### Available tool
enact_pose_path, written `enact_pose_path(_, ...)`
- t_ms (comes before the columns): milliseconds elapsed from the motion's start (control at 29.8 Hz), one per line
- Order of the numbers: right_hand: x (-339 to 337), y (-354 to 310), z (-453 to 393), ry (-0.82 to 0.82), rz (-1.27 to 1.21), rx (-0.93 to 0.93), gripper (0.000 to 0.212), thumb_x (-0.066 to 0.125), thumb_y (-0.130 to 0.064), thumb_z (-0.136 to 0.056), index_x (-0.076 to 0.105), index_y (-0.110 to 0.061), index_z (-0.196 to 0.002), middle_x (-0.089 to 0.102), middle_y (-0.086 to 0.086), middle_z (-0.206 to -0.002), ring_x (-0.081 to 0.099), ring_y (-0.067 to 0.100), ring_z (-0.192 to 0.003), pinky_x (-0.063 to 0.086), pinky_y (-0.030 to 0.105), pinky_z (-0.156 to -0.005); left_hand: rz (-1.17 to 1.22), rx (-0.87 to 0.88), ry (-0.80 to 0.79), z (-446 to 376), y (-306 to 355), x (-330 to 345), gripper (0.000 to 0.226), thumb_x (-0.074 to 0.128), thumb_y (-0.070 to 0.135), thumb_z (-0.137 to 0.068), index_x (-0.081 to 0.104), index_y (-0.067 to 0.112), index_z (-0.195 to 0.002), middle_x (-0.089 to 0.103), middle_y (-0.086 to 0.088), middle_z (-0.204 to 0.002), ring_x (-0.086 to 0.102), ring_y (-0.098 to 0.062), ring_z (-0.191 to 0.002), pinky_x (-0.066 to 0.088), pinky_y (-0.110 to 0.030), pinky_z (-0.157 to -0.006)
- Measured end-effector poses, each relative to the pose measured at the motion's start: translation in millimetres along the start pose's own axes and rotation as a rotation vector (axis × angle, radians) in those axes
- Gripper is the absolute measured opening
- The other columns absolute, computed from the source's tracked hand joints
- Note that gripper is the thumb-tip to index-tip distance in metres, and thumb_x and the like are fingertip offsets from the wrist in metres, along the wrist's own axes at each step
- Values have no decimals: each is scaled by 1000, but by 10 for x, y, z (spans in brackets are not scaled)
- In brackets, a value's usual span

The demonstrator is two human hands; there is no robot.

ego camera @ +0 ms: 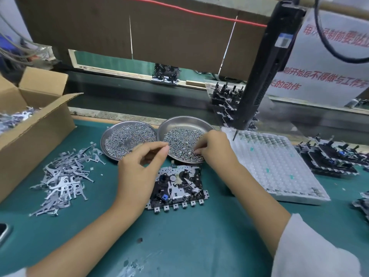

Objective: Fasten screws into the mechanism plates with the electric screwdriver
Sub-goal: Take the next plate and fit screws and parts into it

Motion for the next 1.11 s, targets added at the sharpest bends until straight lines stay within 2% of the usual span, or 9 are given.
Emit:
enact_pose_path(101, 17, 56, 19, 54, -77, -18, 9, 73, -2, -79, 77, -6, -86, 73, 8, -88, 66, 19, -84, 52, 35, -85, 35, -33, -24, 45, -18, 34, 19, 72, 13, -80, 74, 30, -88, 73, 10, -85, 65, -1, -77, 46, -9, -71)
enact_pose_path(201, 28, 97, 39, 128, -148, -34, 9, 73, -7, -81, 77, -8, -89, 74, 5, -88, 66, 15, -81, 52, 33, -84, 63, -35, -46, 87, -25, 54, 19, 74, 11, -77, 75, 27, -87, 73, 10, -86, 66, -2, -77, 47, -10, -72)
enact_pose_path(403, -37, 94, 124, 208, -367, -23, 16, 73, -3, -80, 75, -7, -95, 72, 3, -88, 61, -1, -71, 44, 2, -70, 85, -42, -53, 116, -21, 77, 17, 75, 12, -75, 76, 24, -87, 73, 12, -88, 65, 1, -80, 46, -9, -73)
enact_pose_path(537, -112, 17, 325, 124, -882, 66, 17, 78, 2, -72, 73, -9, -85, 72, 9, -77, 67, 13, -69, 55, 19, -65, 97, -11, -55, 128, 8, 93, 16, 72, 20, -73, 75, 23, -88, 72, 12, -88, 65, 1, -83, 45, -9, -75)
enact_pose_path(671, -57, -62, 561, -26, -1203, 76, 26, 81, -7, -57, 73, -10, -81, 73, 6, -75, 70, 14, -72, 53, 18, -65, 100, 31, -57, 125, 20, 87, 18, 72, 19, -73, 75, 23, -90, 71, 12, -90, 64, 1, -83, 45, -9, -75)
enact_pose_path(738, -5, -60, 557, 37, -1180, 109, 23, 81, -1, -62, 72, -10, -81, 74, 2, -75, 70, 11, -72, 53, 16, -65, 94, 31, -65, 131, 12, 102, 18, 72, 18, -73, 74, 24, -90, 71, 12, -89, 64, 1, -83, 45, -9, -76)
enact_pose_path(839, 37, -40, 439, 190, -847, 86, 18, 79, 2, -70, 71, -13, -78, 71, -4, -75, 66, 4, -70, 50, 11, -68, 62, 34, -75, 142, 0, 117, 17, 71, 17, -75, 74, 25, -90, 71, 11, -90, 64, 1, -84, 44, -9, -77)
enact_pose_path(939, 85, -46, 337, 224, -562, 30, 12, 75, -2, -77, 73, -10, -86, 67, -5, -76, 61, 2, -70, 45, 4, -71, 34, 33, -78, 147, -11, 107, 16, 71, 19, -75, 75, 23, -90, 71, 12, -90, 64, 0, -85, 44, -8, -76)
enact_pose_path(1107, 58, 26, 336, 282, -521, 9, 12, 73, -3, -79, 75, -7, -91, 71, -2, -85, 62, -1, -75, 45, 4, -74, 61, 6, -71, 134, -13, 114, 17, 72, 19, -73, 75, 23, -89, 71, 11, -90, 64, 0, -84, 45, -9, -75)
Point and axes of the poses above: each hand's wrist, its own z-axis away from the middle knuckle, its own x-axis out of the palm, y = z × x, the point moved 1 cm from there along -z, towards the middle knuckle
